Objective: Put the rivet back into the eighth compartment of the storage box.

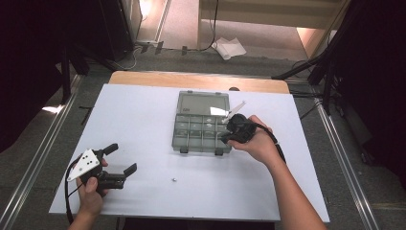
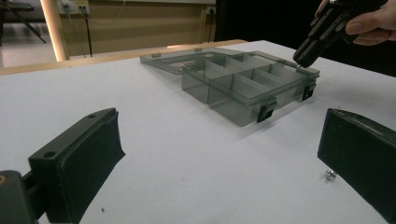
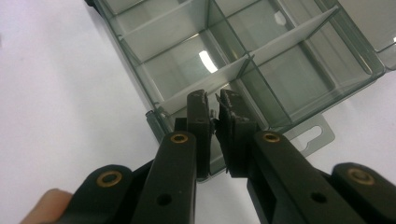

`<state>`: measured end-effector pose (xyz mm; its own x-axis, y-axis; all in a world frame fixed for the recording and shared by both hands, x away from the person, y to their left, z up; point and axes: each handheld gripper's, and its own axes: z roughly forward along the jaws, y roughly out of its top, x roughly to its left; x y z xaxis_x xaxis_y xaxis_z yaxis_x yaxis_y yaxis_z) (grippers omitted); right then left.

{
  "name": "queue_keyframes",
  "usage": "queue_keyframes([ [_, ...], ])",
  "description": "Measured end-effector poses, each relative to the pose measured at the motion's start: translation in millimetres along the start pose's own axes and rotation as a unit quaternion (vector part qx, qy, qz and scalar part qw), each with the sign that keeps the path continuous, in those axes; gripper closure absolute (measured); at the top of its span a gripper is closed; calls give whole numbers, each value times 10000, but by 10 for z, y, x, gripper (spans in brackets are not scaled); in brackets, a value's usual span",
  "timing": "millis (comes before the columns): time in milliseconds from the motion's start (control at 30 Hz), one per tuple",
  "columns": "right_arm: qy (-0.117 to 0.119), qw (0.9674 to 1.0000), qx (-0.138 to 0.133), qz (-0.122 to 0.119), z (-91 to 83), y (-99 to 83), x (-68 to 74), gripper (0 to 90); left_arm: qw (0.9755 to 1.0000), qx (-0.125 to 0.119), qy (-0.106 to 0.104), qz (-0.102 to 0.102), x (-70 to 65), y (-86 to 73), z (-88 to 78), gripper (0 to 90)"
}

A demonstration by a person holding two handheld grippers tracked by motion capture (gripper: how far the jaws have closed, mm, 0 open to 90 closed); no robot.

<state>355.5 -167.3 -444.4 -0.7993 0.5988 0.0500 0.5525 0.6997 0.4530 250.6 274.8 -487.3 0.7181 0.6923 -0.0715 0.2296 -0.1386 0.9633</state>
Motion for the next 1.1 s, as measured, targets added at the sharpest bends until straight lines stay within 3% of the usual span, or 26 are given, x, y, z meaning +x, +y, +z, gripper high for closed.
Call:
queue_keyframes([
  [200, -53, 10000, -64, 48, 14, -4, -3, 826, 10000, 0, 6, 0, -1, 0, 0, 0],
  [500, 52, 9997, -180, 176, -32, -22, 26, 702, 10000, -4, 6, -3, -4, 0, 2, 0],
  [933, 208, 9994, -287, -19, -47, 21, 209, 514, 10000, 8, 2, 16, -5, 1, 2, 0],
  [1100, 213, 9992, -339, -44, -54, 43, 290, 391, 10000, 6, 5, 7, -5, 1, 2, 0],
])
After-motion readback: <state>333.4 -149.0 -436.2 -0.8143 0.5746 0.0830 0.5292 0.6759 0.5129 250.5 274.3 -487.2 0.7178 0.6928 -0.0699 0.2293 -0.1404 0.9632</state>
